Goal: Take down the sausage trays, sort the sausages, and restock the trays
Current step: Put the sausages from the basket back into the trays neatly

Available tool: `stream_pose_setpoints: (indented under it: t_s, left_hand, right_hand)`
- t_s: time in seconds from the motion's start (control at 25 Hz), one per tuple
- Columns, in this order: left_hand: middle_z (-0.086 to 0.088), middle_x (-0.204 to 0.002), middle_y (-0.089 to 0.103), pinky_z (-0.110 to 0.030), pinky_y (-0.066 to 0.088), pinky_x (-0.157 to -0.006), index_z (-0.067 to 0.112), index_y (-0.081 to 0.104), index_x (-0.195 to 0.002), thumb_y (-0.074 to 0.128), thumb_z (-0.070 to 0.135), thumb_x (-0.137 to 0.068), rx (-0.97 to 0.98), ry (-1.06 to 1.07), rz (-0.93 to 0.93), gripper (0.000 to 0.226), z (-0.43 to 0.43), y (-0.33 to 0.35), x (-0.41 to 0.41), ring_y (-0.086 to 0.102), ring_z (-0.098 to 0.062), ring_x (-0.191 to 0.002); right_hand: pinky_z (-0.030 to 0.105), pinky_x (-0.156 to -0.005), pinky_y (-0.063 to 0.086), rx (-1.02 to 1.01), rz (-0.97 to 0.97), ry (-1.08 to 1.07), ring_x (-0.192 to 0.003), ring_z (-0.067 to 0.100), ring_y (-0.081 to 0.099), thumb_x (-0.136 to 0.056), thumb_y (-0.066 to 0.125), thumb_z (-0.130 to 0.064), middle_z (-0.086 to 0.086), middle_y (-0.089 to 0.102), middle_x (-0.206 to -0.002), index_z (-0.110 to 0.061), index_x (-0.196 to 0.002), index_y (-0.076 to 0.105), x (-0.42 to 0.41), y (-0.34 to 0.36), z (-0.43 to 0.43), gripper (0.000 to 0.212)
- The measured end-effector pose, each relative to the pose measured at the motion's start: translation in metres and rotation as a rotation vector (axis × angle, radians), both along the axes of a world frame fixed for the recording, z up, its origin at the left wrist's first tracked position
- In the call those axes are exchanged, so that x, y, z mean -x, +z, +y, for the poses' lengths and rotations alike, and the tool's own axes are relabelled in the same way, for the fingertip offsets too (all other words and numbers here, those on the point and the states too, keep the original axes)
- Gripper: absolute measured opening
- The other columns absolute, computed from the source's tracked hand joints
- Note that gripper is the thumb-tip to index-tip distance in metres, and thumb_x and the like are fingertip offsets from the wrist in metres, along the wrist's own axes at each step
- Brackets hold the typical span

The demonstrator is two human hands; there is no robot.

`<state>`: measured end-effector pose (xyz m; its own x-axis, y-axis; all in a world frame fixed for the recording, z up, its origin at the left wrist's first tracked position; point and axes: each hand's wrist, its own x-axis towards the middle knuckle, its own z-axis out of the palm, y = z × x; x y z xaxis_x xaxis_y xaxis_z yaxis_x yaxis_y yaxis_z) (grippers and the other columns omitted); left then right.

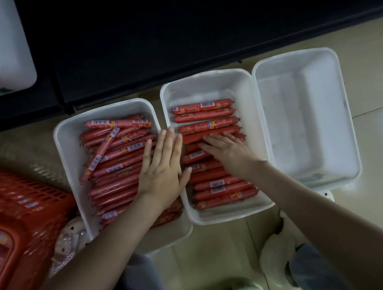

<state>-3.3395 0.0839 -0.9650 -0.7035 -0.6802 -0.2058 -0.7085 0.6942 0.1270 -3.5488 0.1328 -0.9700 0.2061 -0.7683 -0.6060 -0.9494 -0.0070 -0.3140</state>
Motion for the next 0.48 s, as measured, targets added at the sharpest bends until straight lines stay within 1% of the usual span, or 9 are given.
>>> stream_pose_setpoints:
  t_s: [0.04,0.08,0.12,0.16,0.24,0.32,0.4,0.44,0.48]
  left_hand:
    - [-0.014,-0.156,0.009,-0.045,0.006,-0.117,0.003,0.025,-0.147,0.031,0.048,-0.091,-0.006,0.004,0.002,0.072,-0.001,-0.001,0.001,0.009,-0.026,-0.145]
    - [-0.014,-0.156,0.005,-0.046,0.005,-0.117,0.002,0.024,-0.147,0.03,0.047,-0.091,-0.013,0.004,-0.003,0.072,-0.002,-0.002,0.002,0.007,-0.026,-0.145]
    - [-0.014,-0.155,0.002,-0.046,0.006,-0.117,0.002,0.023,-0.147,0.029,0.047,-0.091,-0.015,0.003,-0.009,0.072,-0.002,-0.003,0.002,0.006,-0.026,-0.145]
    - [-0.014,-0.155,0.0,-0.046,0.006,-0.117,0.001,0.022,-0.147,0.028,0.046,-0.091,-0.025,0.0,-0.02,0.072,-0.002,-0.003,0.003,0.004,-0.026,-0.145]
    - [-0.015,-0.155,-0.002,-0.046,0.004,-0.117,0.001,0.021,-0.147,0.025,0.046,-0.091,-0.039,0.003,-0.035,0.073,-0.001,-0.003,0.004,0.0,-0.026,-0.145]
    - [-0.015,-0.155,-0.002,-0.046,0.005,-0.118,0.001,0.022,-0.148,0.024,0.046,-0.09,-0.04,0.012,-0.042,0.073,-0.001,-0.002,0.004,-0.001,-0.026,-0.145]
    - [-0.015,-0.155,-0.001,-0.046,0.007,-0.117,0.001,0.023,-0.147,0.023,0.046,-0.09,-0.034,0.012,-0.052,0.072,0.0,-0.002,0.004,0.0,-0.026,-0.145]
    - [-0.015,-0.155,0.0,-0.046,0.009,-0.116,0.001,0.024,-0.147,0.023,0.046,-0.09,-0.031,0.014,-0.055,0.072,0.001,-0.002,0.004,0.001,-0.026,-0.145]
    - [-0.015,-0.155,0.001,-0.046,0.009,-0.116,0.001,0.025,-0.147,0.024,0.046,-0.09,-0.032,0.017,-0.057,0.072,0.001,-0.002,0.005,0.001,-0.026,-0.145]
  right_hand:
    - [0.035,-0.117,-0.005,-0.001,0.03,-0.019,-0.147,0.017,0.001,-0.101,0.032,-0.027,-0.005,0.006,-0.159,-0.026,-0.152,0.005,-0.002,-0.006,0.005,0.057]
    - [0.038,-0.116,-0.008,0.003,0.055,-0.03,-0.147,0.017,-0.003,-0.1,0.023,-0.043,-0.005,0.002,-0.159,-0.026,-0.151,-0.002,-0.005,-0.01,0.013,0.06]
    - [0.042,-0.116,-0.006,0.013,0.074,-0.016,-0.147,0.019,0.0,-0.095,0.018,-0.054,-0.002,0.004,-0.159,-0.025,-0.15,-0.005,-0.007,-0.013,0.023,0.066]
    - [0.046,-0.117,0.002,0.022,0.091,0.017,-0.146,0.022,0.007,-0.091,0.017,-0.059,0.002,0.011,-0.159,-0.022,-0.151,-0.002,-0.008,-0.014,0.033,0.073]
    - [0.05,-0.113,0.021,0.064,0.132,0.047,-0.141,0.027,0.029,-0.09,0.027,-0.059,0.007,0.031,-0.153,-0.015,-0.149,0.016,-0.01,-0.014,0.047,0.075]
    - [0.049,-0.108,0.029,0.083,0.143,-0.009,-0.133,0.029,0.043,-0.089,0.045,-0.052,0.009,0.045,-0.145,-0.013,-0.145,0.031,-0.017,-0.009,0.051,0.07]
    - [0.046,-0.106,0.034,0.109,0.14,-0.053,-0.127,0.029,0.049,-0.084,0.063,-0.039,0.009,0.052,-0.138,-0.011,-0.14,0.043,-0.025,-0.003,0.055,0.066]
    - [0.045,-0.106,0.035,0.13,0.134,-0.059,-0.127,0.03,0.05,-0.084,0.067,-0.034,0.009,0.053,-0.137,-0.01,-0.139,0.046,-0.028,0.0,0.057,0.064]
    - [0.042,-0.11,0.029,0.135,0.112,-0.07,-0.131,0.029,0.045,-0.088,0.062,-0.03,0.008,0.049,-0.141,-0.011,-0.141,0.043,-0.029,0.003,0.059,0.06]
